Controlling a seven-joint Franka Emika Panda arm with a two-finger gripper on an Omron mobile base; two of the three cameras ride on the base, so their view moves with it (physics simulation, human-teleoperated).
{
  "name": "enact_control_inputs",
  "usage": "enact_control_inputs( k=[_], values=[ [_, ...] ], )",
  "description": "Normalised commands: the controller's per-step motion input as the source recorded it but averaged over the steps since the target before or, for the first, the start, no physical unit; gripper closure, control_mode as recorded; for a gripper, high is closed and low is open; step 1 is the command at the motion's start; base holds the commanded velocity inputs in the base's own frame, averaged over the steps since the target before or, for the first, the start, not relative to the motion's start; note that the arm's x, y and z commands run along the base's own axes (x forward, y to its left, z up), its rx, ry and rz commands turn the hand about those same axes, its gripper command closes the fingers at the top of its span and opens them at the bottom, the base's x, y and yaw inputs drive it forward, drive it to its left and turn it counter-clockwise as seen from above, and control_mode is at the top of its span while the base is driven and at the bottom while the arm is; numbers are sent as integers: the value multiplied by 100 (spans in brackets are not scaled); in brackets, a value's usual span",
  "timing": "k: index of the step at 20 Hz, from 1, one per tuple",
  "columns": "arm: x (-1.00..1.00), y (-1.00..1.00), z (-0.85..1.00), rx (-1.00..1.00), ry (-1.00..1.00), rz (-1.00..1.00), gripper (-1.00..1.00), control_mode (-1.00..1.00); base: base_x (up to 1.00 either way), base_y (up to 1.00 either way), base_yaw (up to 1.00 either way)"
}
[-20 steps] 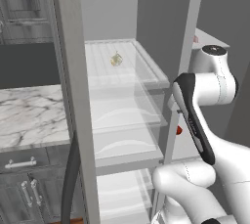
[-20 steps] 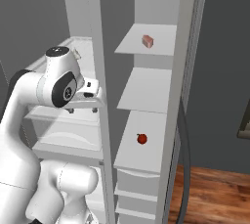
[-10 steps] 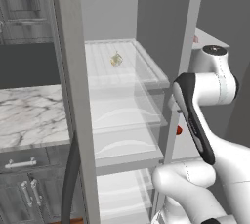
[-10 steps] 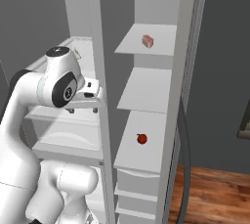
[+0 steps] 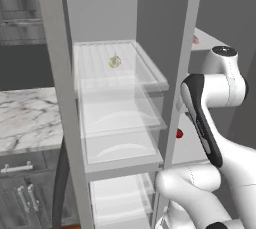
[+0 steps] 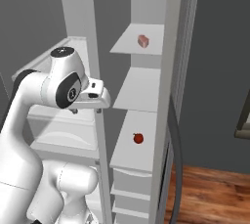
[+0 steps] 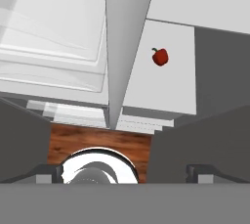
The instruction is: Pick up the frozen steak from the freezer, place it on any shelf in the fridge, and close the fridge and freezer doors when done.
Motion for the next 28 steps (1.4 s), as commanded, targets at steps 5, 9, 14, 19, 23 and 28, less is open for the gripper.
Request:
enact_control_inputs(
  k=[5, 9, 14, 19, 23, 28],
  values=[
    [0, 0, 0, 0, 0, 0, -100, 100, 14, -19, 0],
    [0, 0, 0, 0, 0, 0, -100, 100, 12, -30, 0],
    [0, 0, 0, 0, 0, 0, -100, 100, 4, -43, 0],
    [0, 0, 0, 0, 0, 0, -100, 100, 13, -38, 0],
    [0, 0, 0, 0, 0, 0, -100, 100, 25, -26, 0],
    [0, 0, 0, 0, 0, 0, -100, 100, 45, -19, -2]
  ],
)
